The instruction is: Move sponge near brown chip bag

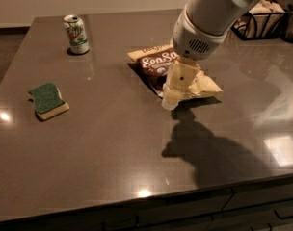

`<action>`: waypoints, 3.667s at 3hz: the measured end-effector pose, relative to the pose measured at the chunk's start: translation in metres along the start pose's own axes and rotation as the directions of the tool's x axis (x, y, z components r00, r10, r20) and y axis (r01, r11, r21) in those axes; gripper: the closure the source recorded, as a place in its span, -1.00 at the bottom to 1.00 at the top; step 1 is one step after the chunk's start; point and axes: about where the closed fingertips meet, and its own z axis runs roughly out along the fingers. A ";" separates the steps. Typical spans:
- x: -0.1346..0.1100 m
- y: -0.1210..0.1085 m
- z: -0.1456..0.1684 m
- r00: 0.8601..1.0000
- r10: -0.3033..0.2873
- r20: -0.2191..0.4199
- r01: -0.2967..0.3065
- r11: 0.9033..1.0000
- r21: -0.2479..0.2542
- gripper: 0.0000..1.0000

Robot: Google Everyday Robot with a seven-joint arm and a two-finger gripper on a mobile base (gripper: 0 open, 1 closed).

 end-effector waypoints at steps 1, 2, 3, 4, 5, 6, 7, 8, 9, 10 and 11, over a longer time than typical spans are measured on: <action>-0.042 -0.004 0.027 0.998 0.044 0.043 -0.042 0.999 -0.034 -1.00; -0.084 0.000 0.055 0.994 0.078 0.077 -0.073 0.995 -0.061 -1.00; -0.126 0.013 0.085 0.990 0.093 0.102 -0.085 0.993 -0.084 -1.00; -0.158 0.028 0.112 0.990 0.085 0.109 -0.075 0.992 -0.097 -1.00; -0.192 0.042 0.138 0.993 0.064 0.101 -0.052 0.992 -0.116 -1.00; -0.222 0.058 0.161 0.996 0.026 0.084 -0.014 0.991 -0.137 -1.00; -0.244 0.064 0.177 0.998 -0.007 0.064 0.017 0.989 -0.147 -1.00; -0.252 0.060 0.192 0.999 -0.037 0.037 0.043 0.984 -0.173 -0.63; -0.255 0.051 0.198 0.998 -0.057 0.026 0.061 0.979 -0.194 -0.16; -0.250 0.034 0.190 0.998 -0.053 0.040 0.060 0.978 -0.202 0.30; -0.240 0.025 0.159 0.996 -0.064 0.069 0.076 0.979 -0.191 0.77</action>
Offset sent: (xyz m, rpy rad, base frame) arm 0.0321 0.1601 -0.0415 0.1637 0.1011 -0.0574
